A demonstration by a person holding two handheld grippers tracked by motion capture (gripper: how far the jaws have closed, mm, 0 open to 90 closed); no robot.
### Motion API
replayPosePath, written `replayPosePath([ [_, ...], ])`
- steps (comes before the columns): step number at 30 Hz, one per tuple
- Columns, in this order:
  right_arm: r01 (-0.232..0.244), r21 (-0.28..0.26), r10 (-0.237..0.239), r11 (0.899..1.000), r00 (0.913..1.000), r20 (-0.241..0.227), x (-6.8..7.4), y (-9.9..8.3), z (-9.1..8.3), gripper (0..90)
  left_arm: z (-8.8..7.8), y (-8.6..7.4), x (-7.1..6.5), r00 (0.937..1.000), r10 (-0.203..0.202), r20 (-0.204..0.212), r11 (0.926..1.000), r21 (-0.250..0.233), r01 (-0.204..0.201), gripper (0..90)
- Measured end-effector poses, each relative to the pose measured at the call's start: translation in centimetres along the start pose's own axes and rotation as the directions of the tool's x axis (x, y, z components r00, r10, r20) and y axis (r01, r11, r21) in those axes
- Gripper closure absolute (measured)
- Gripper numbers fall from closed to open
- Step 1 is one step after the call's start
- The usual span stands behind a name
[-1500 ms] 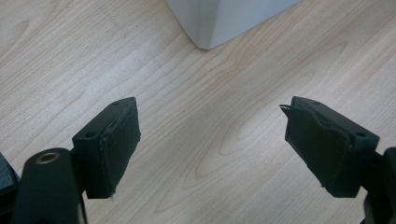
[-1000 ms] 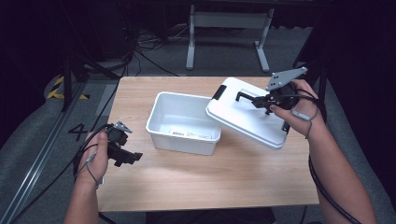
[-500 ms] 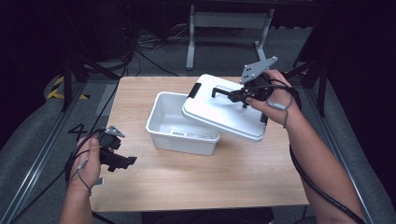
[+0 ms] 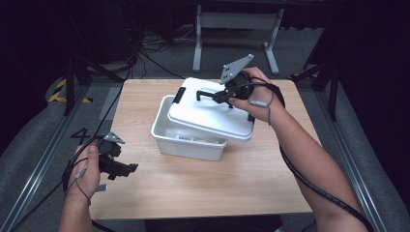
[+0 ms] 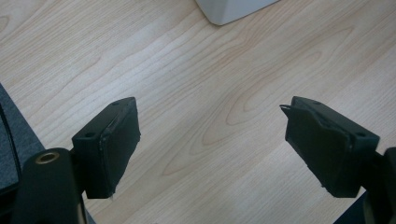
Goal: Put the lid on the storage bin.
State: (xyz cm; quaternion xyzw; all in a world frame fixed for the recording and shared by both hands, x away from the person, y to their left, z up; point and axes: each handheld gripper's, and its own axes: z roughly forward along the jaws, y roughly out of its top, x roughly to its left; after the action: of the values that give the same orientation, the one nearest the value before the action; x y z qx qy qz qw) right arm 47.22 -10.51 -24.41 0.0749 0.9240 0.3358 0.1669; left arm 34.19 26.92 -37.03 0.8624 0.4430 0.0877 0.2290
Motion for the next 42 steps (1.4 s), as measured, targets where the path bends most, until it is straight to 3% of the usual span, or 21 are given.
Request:
replayPosePath([
  [13, 0.035, -0.016, -0.036, 0.999, 0.9982, -0.048, -0.2, 1.0, 3.8, 85.1, 0.2, 0.4, 0.2, 0.9999, 0.009, 0.009, 1.0000, -0.002, -0.009, 18.3],
  [26, 0.066, -0.027, -0.069, 0.997, 0.9902, -0.122, 0.1, 0.9, 7.7, 85.0, 0.3, 0.5, 0.3, 0.9999, 0.009, 0.013, 1.0000, -0.004, -0.009, 18.4],
  [42, 0.065, -0.008, -0.066, 0.998, 0.9891, -0.132, 0.4, 0.3, 8.4, 84.8, 0.2, 0.5, 0.3, 0.9999, 0.009, 0.010, 0.9999, -0.005, -0.009, 18.3],
])
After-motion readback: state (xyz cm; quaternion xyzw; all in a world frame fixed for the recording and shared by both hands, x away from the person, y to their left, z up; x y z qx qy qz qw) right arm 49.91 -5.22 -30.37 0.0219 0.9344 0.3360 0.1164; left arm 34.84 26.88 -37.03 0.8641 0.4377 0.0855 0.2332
